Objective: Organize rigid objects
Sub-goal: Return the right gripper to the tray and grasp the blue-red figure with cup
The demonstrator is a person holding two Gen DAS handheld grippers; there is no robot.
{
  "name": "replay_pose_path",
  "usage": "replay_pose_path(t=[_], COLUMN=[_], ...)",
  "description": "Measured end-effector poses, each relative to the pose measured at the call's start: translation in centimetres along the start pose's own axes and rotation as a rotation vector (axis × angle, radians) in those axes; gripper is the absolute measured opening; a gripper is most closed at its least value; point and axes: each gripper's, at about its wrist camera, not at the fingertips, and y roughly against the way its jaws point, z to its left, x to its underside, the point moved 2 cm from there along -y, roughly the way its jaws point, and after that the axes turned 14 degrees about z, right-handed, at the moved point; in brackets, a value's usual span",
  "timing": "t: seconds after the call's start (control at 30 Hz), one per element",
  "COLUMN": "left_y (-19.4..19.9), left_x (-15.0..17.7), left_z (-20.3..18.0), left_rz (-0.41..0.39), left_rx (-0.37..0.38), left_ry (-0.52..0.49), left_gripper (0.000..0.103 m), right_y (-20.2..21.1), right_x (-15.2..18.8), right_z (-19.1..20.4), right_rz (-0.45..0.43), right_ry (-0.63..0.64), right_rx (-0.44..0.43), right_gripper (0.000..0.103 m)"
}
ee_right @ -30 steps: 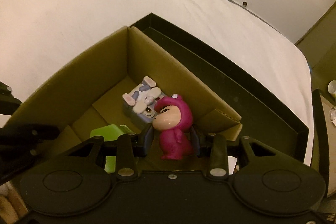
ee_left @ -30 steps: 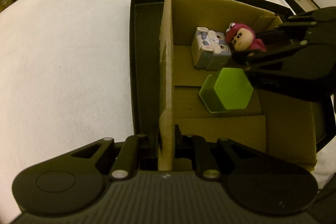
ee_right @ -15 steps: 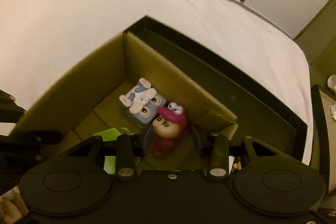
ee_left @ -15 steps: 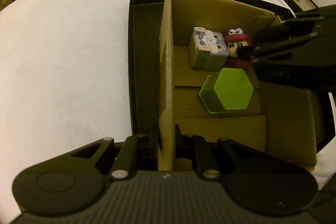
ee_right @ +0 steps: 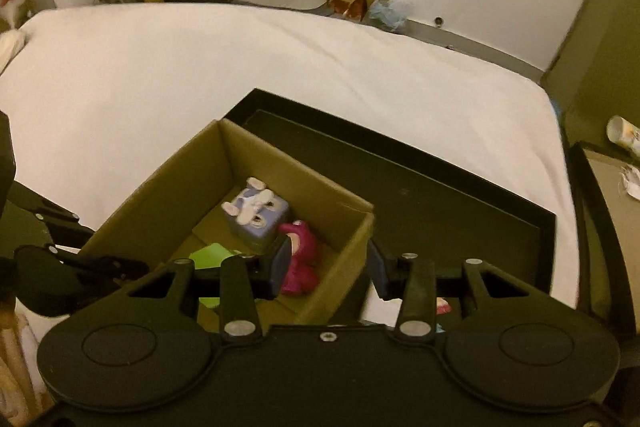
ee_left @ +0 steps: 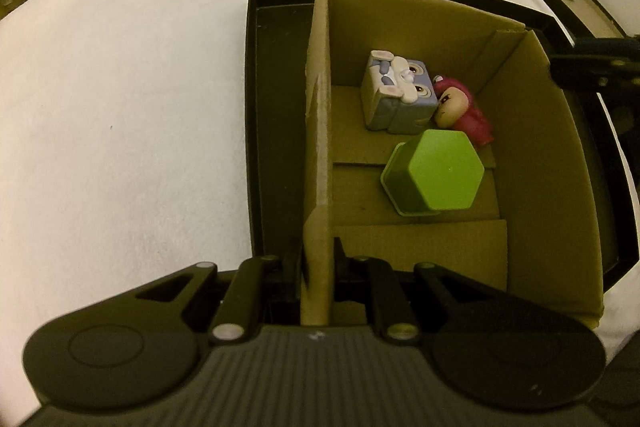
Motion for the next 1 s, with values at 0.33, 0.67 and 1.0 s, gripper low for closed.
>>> replay_pose_path(t=[0.33, 0.67, 1.0], left_y=[0.0, 0.1, 0.1], left_x=[0.1, 0.2, 0.2], left_z=[0.0, 0.3, 0.5], left_rz=[-0.004, -0.004, -0.004], left_rx=[-0.002, 0.008, 0.012], left_ry=[0.003, 0.005, -0.002], left_gripper=[0.012, 0.012, 0.012], right_y=[-2.2, -4.4, -6.9], right_x=[2.3, 4.4, 6.1], right_z=[-4.7, -7.0, -7.7], right_rz=[0.023, 0.061, 0.079], right_ry=[-0.077, -0.114, -0.17], right_rx=[0.008, 0.035, 0.019], right_gripper=[0.042, 0.051, 0.06])
